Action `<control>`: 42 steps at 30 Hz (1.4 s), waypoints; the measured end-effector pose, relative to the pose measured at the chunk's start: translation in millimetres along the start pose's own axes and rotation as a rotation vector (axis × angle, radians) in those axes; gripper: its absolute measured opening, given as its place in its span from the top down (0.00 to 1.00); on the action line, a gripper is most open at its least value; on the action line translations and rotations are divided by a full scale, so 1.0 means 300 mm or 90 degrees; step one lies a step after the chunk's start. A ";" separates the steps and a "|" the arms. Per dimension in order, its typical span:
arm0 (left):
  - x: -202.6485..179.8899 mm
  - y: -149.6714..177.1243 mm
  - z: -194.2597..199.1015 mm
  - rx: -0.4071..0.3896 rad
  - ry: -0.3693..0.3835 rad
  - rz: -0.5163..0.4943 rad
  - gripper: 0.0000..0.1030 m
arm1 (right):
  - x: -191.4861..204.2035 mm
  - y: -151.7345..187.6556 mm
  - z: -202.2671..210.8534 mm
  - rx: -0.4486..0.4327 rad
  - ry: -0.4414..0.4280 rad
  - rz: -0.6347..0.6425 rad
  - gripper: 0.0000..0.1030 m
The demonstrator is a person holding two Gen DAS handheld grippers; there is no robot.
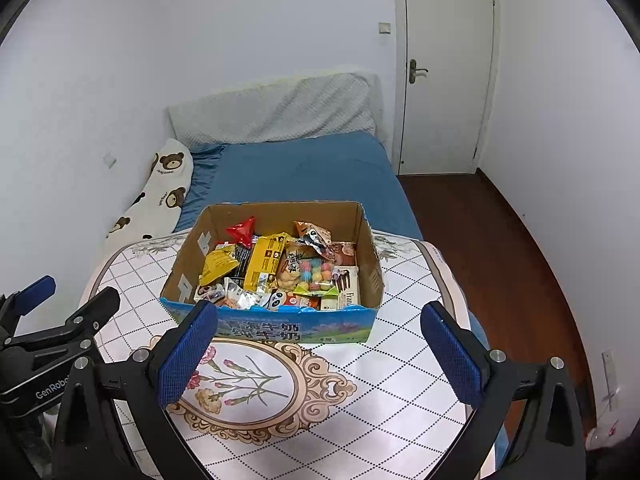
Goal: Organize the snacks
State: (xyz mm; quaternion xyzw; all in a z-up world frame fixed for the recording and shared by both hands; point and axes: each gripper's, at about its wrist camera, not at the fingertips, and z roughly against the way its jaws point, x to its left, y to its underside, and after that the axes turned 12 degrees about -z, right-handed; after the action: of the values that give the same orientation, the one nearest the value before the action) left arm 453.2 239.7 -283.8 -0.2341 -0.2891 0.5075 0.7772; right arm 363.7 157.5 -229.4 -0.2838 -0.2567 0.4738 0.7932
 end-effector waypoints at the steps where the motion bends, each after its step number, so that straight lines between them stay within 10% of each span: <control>1: 0.000 0.000 -0.002 0.000 0.000 0.001 0.01 | 0.001 0.000 0.000 -0.001 -0.001 0.001 0.00; 42: -0.024 -0.010 0.032 -0.014 0.015 -0.005 0.01 | -0.038 -0.003 0.032 -0.026 0.023 -0.002 0.00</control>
State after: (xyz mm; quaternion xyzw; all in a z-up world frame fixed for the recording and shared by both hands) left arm 446.1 232.6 -276.4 -0.2472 -0.2861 0.4982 0.7803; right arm 353.0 148.9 -223.5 -0.3080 -0.2526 0.4622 0.7923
